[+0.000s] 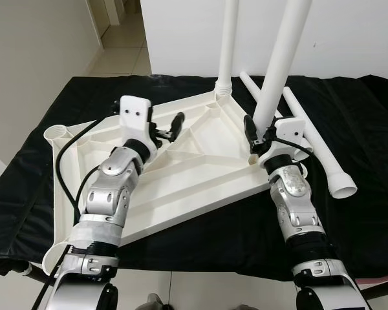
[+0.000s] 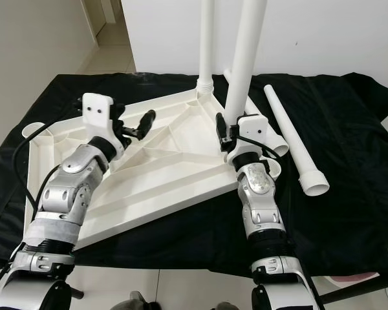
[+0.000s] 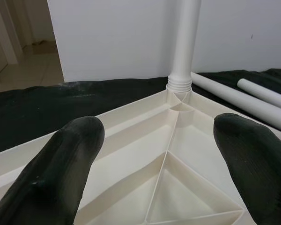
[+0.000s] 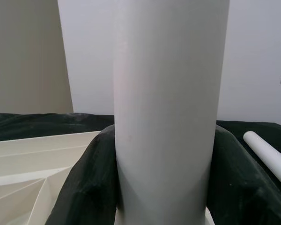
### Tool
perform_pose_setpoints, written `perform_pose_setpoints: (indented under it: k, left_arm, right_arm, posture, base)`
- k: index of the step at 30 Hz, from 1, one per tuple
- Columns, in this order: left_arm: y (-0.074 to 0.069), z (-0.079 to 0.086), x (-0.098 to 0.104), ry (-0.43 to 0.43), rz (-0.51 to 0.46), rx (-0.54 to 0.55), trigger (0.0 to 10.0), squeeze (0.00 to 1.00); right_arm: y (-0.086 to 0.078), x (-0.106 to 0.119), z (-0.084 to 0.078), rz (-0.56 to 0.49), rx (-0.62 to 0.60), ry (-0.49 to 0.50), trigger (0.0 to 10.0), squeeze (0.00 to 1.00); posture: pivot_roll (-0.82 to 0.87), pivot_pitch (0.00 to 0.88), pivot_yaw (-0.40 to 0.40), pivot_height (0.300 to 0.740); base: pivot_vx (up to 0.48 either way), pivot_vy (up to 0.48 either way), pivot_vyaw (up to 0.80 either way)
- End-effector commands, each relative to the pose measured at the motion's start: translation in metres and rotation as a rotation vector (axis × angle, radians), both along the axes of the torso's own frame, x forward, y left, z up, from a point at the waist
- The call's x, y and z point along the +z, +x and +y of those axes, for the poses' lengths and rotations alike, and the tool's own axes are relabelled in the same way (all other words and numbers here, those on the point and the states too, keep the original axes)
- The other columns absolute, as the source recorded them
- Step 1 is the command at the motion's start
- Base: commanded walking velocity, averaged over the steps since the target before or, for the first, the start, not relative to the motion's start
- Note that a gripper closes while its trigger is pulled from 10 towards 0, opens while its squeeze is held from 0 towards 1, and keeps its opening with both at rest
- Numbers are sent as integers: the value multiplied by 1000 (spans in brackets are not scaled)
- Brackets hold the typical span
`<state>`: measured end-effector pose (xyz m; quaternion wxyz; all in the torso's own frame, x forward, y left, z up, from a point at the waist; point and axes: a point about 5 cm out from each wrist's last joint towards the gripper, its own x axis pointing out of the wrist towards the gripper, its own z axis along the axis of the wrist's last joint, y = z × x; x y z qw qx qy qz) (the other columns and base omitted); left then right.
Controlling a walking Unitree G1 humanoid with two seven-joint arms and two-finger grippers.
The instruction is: Building children table
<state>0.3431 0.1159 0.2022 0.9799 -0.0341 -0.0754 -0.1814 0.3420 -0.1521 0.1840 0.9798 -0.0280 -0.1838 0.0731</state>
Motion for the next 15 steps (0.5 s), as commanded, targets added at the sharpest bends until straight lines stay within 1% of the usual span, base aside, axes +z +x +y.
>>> perform_pose_setpoints:
  k: [1, 3, 6, 7, 9, 10, 11, 12, 13, 15]
  left_arm:
    - [6, 2, -6, 40, 21, 98, 10000, 0]
    - [8, 2, -6, 43, 11, 114, 10000, 0]
    - [9, 5, -6, 34, 11, 137, 10000, 0]
    - [10, 11, -7, 18, 21, 180, 10000, 0]
    - [10, 11, -7, 18, 21, 180, 10000, 0]
    - [10, 15, -8, 1, 23, 198, 10000, 0]
    - [10, 15, -8, 1, 23, 198, 10000, 0]
    - [9, 20, -9, -25, 26, 212, 10000, 0]
    - [6, 26, -12, -68, 34, 226, 10000, 0]
    - [5, 28, -14, -72, 33, 239, 10000, 0]
  right_arm:
    - [4, 4, 8, -7, -2, 14, 10000, 0]
    - [4, 3, 12, -6, 6, 24, 10000, 0]
    - [4, 3, 14, -7, 9, 26, 10000, 0]
    - [3, 2, 15, -7, 15, 33, 10000, 0]
    - [3, 2, 15, -7, 15, 33, 10000, 0]
    - [2, 1, 15, -6, 18, 31, 10000, 0]
    - [2, 1, 15, -6, 18, 31, 10000, 0]
    - [0, 0, 13, -8, 18, 32, 10000, 0]
    - [-5, -3, 7, -11, -12, 12, 10000, 0]
    - [-6, -5, 4, -10, -26, 9, 10000, 0]
  posture:
    - [-113, 6, 83, 740]
    - [-111, 12, 73, 740]
    - [-110, 21, 66, 740]
    - [-110, 22, 65, 740]
    - [-110, 22, 65, 740]
    - [-108, 25, 62, 740]
    - [-108, 25, 62, 740]
    - [-108, 26, 62, 740]
    - [-109, 32, 66, 740]
    - [-109, 32, 67, 740]
  base:
    - [0, 0, 0]
    - [0, 0, 0]
    - [0, 0, 0]
    - [0, 0, 0]
    - [0, 0, 0]
    - [0, 0, 0]
    - [0, 0, 0]
    - [0, 0, 0]
    - [0, 0, 0]
    - [0, 0, 0]
